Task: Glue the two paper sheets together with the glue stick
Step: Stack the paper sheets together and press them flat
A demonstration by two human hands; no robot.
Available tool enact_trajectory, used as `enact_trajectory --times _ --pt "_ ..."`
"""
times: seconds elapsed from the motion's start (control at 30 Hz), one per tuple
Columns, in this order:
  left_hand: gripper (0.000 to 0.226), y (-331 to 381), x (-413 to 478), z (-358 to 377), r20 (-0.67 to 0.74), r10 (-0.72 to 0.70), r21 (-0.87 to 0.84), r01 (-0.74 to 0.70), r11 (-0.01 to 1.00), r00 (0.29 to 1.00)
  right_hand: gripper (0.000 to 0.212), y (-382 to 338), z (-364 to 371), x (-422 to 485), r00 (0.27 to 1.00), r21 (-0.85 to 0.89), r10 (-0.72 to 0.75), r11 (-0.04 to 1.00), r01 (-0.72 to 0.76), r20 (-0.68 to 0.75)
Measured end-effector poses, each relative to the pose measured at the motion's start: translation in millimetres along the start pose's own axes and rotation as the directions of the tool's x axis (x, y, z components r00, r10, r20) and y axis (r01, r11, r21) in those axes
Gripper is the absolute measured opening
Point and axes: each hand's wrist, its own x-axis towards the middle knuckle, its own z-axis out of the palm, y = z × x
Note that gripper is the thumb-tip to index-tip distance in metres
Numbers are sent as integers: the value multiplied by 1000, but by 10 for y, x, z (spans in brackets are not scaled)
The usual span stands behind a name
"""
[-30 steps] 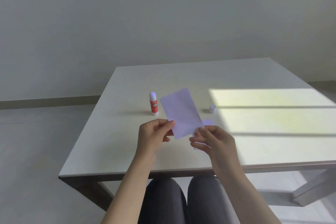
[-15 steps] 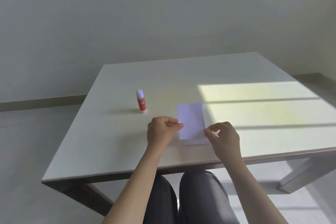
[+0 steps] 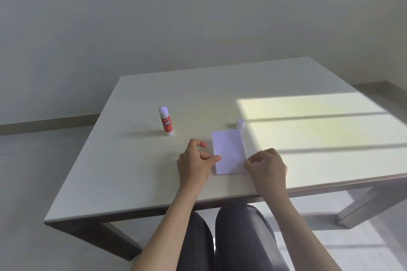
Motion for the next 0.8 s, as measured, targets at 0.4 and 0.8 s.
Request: enact_trajectory --times 0.4,0.8 --pt "39 -49 12 77 -9 92 43 -92 995 996 9 67 97 8 997 -97 -53 994 47 -63" --pt "49 -159 250 -42 526 258 499 -540 677 810 61 183 199 -5 899 -506 -312 747 432 306"
